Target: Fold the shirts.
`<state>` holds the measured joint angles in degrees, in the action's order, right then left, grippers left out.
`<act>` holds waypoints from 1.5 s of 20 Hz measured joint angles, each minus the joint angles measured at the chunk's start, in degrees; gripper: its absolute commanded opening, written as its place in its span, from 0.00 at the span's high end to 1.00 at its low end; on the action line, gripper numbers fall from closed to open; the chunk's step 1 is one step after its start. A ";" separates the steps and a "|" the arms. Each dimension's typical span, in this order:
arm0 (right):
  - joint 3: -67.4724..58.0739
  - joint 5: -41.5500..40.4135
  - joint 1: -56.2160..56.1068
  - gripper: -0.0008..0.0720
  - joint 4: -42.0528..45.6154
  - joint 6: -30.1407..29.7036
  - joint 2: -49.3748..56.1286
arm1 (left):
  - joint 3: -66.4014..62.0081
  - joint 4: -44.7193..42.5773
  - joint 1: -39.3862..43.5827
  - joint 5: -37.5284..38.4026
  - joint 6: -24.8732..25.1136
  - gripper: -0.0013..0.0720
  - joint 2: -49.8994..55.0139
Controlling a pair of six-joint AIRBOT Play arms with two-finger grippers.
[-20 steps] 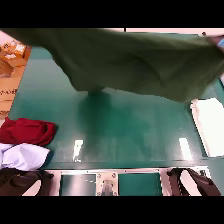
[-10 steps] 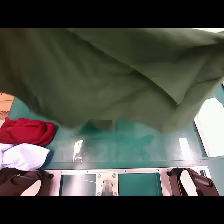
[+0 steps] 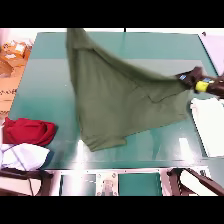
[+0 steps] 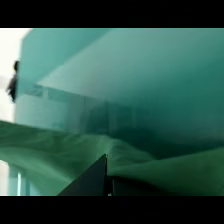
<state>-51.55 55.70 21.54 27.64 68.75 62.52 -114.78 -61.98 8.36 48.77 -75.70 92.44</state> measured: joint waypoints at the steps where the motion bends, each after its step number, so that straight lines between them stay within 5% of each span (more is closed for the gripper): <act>1: 0.57 -1.29 -0.26 0.97 -0.70 -1.42 3.82 | 0.00 1.18 0.44 0.44 0.24 0.94 2.93; 4: 0.83 -4.24 -0.61 0.91 -3.10 -5.07 13.14 | 0.00 3.48 2.08 2.60 0.76 0.87 10.21; 5: 0.28 -5.01 -0.59 0.73 -3.61 -5.92 15.63 | 0.02 3.72 2.47 3.76 0.83 0.43 11.61; 6: -0.50 -5.09 -0.26 0.55 -3.98 -6.51 17.40 | 0.00 4.17 2.64 5.14 0.83 0.20 12.66; 8: -3.06 -4.17 1.49 0.47 -4.46 -7.37 19.87 | -0.17 4.44 2.25 9.66 0.66 0.25 13.53; 11: -7.76 2.49 6.23 0.61 -4.61 -7.89 21.35 | -0.55 4.79 -0.04 19.26 -0.79 0.30 12.41; 13: -9.90 7.48 9.88 0.64 -4.61 -7.87 21.73 | -0.61 4.83 -2.01 26.03 -2.27 0.67 10.99; 14: -10.51 9.60 11.56 0.75 -4.52 -7.82 21.86 | -0.61 4.85 -2.86 29.42 -2.75 0.68 10.36; 15: -11.02 11.37 13.25 0.86 -4.15 -7.67 21.94 | -0.52 4.85 -3.56 32.83 -3.43 0.92 9.77; 16: -11.34 12.96 14.60 0.92 -3.89 -7.56 21.97 | -0.11 4.85 -4.15 36.50 -3.87 0.94 9.05; 19: -11.91 15.39 17.64 0.97 -2.19 -7.43 22.10 | 5.60 4.83 -4.90 42.71 -5.29 0.94 4.63; 23: -12.15 16.06 18.97 0.97 0.31 -7.39 22.18 | 26.75 3.08 -5.25 39.98 -6.40 0.94 -8.15; 25: -12.11 16.22 19.10 0.72 0.96 -7.28 22.23 | 41.88 1.66 -5.33 34.45 -7.91 0.94 -16.85; 26: -11.98 16.26 19.02 0.75 1.16 -7.30 22.25 | 48.68 1.27 -5.33 31.34 -8.94 0.88 -20.48; 27: -11.82 16.26 18.75 0.86 1.27 -7.28 22.25 | 55.45 1.18 -5.33 27.74 -9.99 0.52 -23.76; 28: -11.72 16.26 18.47 0.89 1.42 -7.28 22.29 | 61.18 1.44 -5.33 24.65 -10.78 0.38 -26.12; 30: -11.56 16.20 17.92 0.89 1.51 -7.28 22.56 | 71.41 4.02 -5.35 17.92 -11.54 0.41 -28.94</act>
<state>-63.11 71.90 39.46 29.15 61.47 85.08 -43.38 -57.95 3.01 66.70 -87.24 63.51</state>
